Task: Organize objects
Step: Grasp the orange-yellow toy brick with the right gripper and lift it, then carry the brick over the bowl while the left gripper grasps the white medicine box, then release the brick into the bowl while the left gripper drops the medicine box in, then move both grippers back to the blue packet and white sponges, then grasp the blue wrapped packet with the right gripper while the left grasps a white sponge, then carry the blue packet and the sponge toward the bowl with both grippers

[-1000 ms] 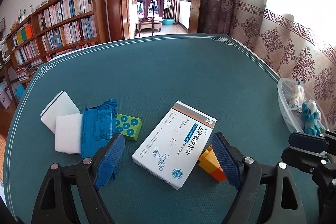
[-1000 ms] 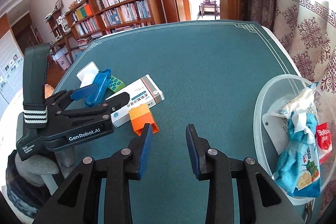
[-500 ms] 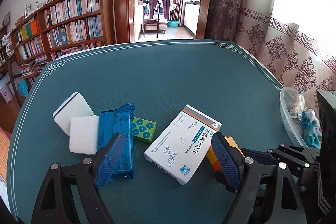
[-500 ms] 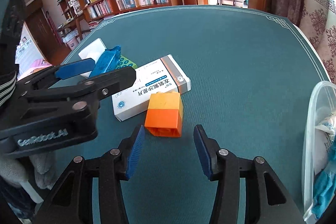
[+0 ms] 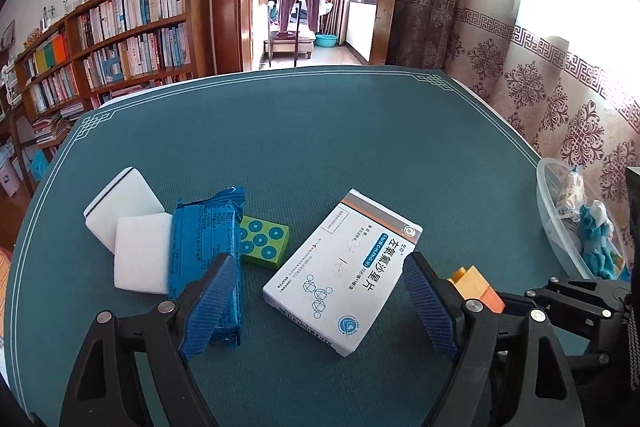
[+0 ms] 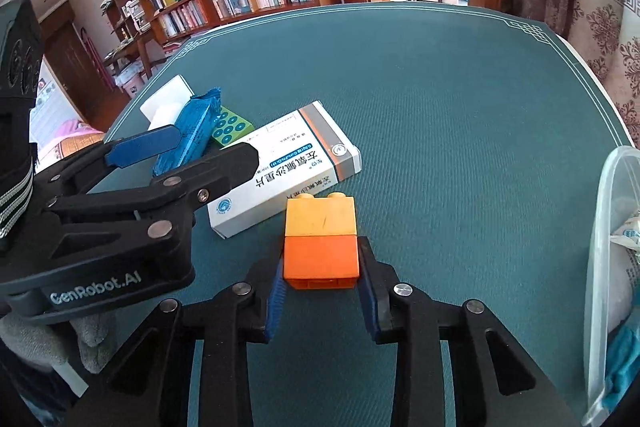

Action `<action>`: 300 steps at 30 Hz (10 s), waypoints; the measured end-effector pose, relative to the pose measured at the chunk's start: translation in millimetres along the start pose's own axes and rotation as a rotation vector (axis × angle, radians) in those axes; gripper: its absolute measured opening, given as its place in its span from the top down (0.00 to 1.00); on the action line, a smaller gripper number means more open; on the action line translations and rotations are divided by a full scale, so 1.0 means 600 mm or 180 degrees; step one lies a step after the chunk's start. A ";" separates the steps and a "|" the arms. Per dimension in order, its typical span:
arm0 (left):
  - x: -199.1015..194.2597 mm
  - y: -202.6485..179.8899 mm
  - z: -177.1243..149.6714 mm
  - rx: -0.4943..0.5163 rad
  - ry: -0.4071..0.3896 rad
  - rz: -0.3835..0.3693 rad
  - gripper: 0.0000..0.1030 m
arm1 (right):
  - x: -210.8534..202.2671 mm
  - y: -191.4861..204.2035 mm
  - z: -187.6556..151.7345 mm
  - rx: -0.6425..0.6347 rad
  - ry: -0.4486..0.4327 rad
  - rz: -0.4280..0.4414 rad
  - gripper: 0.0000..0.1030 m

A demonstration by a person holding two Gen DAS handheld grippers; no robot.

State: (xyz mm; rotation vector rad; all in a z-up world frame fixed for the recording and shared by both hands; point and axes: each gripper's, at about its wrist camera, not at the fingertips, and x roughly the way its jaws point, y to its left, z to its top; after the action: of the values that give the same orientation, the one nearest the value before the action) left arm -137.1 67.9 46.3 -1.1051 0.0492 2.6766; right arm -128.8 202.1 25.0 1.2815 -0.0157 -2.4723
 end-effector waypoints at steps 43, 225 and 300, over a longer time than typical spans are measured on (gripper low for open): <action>0.020 -0.123 0.013 0.0432 0.0167 -0.0329 0.34 | -0.249 -0.167 -0.061 0.0649 -0.0628 -0.0385 0.68; -0.100 0.229 -0.082 -0.1062 -0.0241 0.0985 0.08 | 0.021 0.105 -0.009 0.0259 -0.0198 0.0259 0.63; -0.129 -0.002 -0.040 -0.0225 -0.0323 0.0121 0.54 | -0.178 0.023 -0.075 0.0456 -0.0731 -0.0064 0.59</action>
State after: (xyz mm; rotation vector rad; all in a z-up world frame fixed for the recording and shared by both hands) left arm -67.3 50.1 83.1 -0.9960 -0.0431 2.7839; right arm -32.7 229.4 85.4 1.0479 -0.2426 -2.6635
